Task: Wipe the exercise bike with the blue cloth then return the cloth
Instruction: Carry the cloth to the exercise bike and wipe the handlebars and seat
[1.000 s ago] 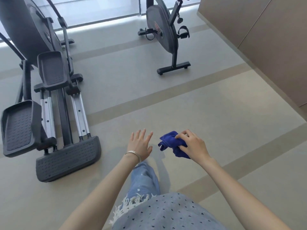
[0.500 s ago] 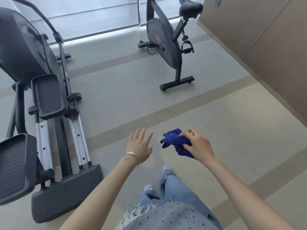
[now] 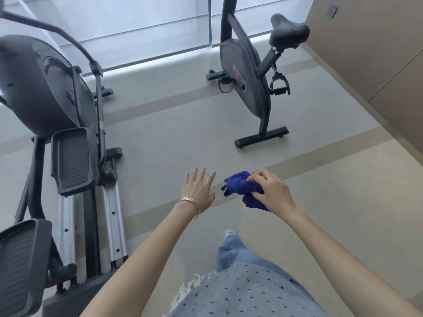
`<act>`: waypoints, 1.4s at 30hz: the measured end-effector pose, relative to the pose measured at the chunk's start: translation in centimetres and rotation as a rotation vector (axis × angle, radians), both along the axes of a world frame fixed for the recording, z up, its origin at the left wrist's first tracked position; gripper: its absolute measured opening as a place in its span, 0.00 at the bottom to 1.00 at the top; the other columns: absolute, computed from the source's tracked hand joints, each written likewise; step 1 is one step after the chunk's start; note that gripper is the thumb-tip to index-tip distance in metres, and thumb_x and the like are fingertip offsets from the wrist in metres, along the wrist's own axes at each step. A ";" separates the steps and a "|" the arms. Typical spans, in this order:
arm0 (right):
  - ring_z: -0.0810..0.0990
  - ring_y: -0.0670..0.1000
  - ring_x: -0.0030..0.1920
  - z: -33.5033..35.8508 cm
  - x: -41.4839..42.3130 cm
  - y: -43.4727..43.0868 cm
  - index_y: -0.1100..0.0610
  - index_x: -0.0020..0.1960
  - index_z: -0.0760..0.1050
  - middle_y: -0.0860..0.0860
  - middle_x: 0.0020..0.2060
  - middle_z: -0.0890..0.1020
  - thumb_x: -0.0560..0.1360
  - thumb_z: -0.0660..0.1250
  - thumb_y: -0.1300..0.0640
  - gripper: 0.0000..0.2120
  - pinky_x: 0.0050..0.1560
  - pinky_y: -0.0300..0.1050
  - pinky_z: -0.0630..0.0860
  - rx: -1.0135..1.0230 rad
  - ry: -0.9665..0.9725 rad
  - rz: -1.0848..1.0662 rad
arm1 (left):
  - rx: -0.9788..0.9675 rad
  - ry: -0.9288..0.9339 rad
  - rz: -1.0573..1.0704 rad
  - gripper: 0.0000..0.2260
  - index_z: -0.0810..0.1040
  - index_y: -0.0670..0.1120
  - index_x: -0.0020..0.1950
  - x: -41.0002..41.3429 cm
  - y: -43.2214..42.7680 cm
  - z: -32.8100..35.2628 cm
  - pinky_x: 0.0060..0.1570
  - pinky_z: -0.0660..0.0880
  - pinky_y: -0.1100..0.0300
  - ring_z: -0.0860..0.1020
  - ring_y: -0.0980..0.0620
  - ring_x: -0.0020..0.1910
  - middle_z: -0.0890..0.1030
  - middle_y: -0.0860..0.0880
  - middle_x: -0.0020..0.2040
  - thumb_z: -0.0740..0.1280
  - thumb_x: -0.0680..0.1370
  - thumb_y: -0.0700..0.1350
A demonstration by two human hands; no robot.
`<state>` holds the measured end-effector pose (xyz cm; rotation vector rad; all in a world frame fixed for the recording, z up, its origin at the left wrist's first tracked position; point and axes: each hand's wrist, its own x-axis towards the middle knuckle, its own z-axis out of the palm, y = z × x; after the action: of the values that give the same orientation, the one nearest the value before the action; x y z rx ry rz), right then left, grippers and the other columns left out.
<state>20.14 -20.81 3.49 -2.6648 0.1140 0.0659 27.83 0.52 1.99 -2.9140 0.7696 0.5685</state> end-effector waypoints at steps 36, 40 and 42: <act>0.76 0.51 0.50 1.5 52.4 -7.3 0.50 0.55 0.76 0.48 0.51 0.76 0.71 0.68 0.59 0.14 0.41 0.42 0.70 0.019 -0.064 -0.115 | -0.041 -0.037 -0.058 0.28 0.50 0.51 0.77 54.2 -7.6 1.6 0.74 0.49 0.45 0.52 0.41 0.76 0.53 0.44 0.77 0.56 0.80 0.54; 0.76 0.52 0.51 1.5 59.1 -10.0 0.50 0.56 0.75 0.48 0.52 0.76 0.72 0.69 0.59 0.14 0.44 0.46 0.75 0.028 -0.089 -0.082 | -0.047 -0.070 -0.048 0.28 0.51 0.51 0.77 60.0 -10.4 2.1 0.74 0.49 0.45 0.52 0.41 0.76 0.53 0.44 0.77 0.56 0.80 0.54; 0.76 0.52 0.51 1.8 63.0 -11.7 0.50 0.57 0.75 0.49 0.52 0.76 0.72 0.69 0.58 0.14 0.45 0.45 0.75 0.035 -0.118 -0.079 | -0.034 -0.089 -0.050 0.28 0.51 0.52 0.77 63.2 -12.0 2.6 0.74 0.48 0.45 0.51 0.42 0.76 0.53 0.45 0.77 0.56 0.80 0.54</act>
<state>83.18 -32.47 5.27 -2.6184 0.1775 -0.1136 91.04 -11.52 4.56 -2.9182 0.8466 0.4228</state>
